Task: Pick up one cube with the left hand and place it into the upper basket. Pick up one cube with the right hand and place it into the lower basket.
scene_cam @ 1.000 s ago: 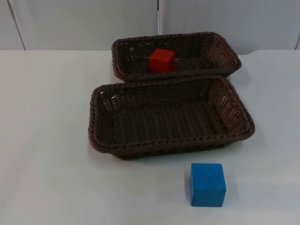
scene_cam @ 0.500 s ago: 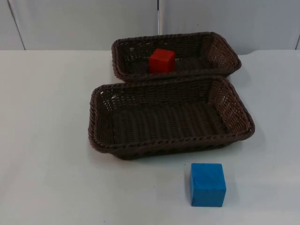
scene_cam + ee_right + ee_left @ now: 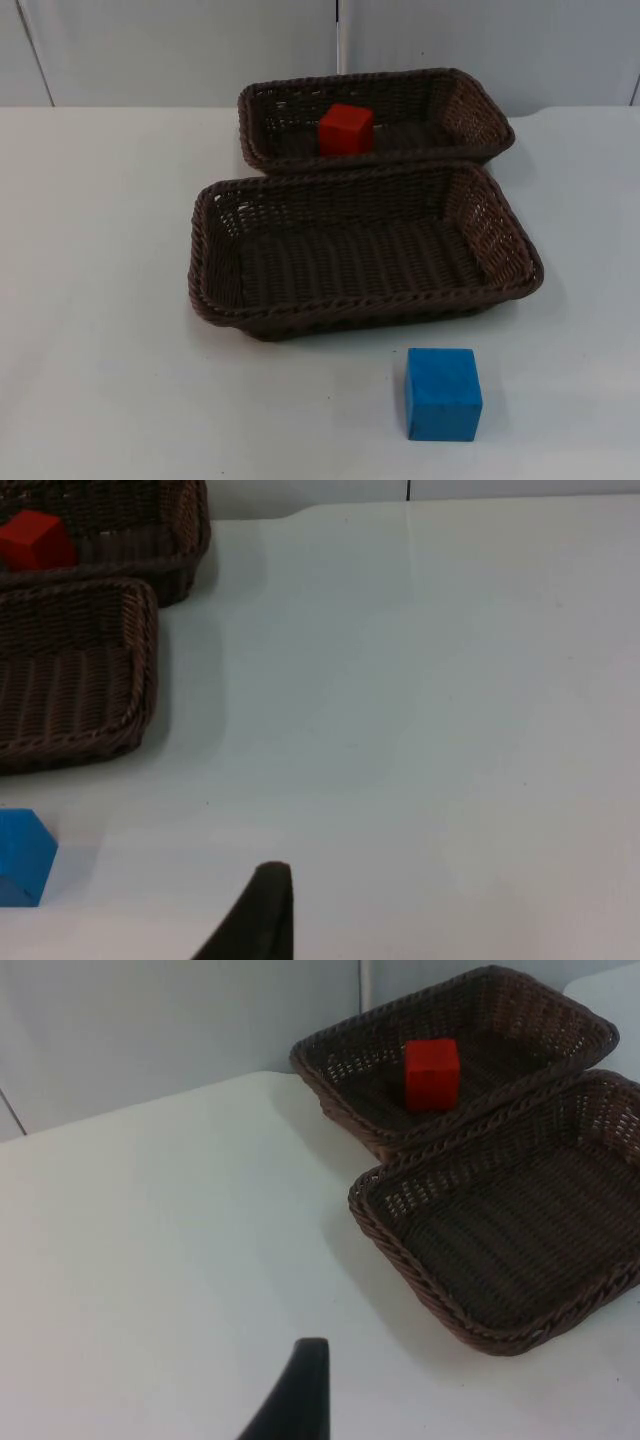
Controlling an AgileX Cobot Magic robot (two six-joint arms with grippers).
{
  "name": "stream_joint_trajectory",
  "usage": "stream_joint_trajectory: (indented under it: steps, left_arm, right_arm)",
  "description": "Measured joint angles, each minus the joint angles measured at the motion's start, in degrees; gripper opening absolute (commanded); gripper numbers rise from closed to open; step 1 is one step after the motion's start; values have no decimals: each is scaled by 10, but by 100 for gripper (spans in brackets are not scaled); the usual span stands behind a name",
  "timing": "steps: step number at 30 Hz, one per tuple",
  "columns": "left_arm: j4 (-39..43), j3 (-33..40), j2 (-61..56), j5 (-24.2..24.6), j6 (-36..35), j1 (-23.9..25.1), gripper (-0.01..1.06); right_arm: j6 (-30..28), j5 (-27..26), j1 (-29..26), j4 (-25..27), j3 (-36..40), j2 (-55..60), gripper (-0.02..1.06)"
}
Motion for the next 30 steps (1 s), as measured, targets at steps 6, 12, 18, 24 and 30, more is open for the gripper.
stream_joint_trajectory:
  steps: [6, 12, 18, 24, 30]
  left_arm:
    - [0, 0, 0, 0, 0, 0, 90]
    - [0, 0, 0, 0, 0, 0, 90]
    - [0, 0, 0, 0, 0, 0, 90]
    - [0, 0, 0, 0, 0, 0, 90]
    - [0, 0, 0, 0, 0, 0, 90]
  right_arm:
    - [0, 0, 0, 13, 0, 30, 104]
    - [0, 0, 0, 33, -13, 115, 104]
    - [0, 0, 0, 39, -47, 210, 104]
    - [0, -5, 0, 42, -80, 300, 104]
    - [-3, -13, 0, 44, -103, 381, 104]
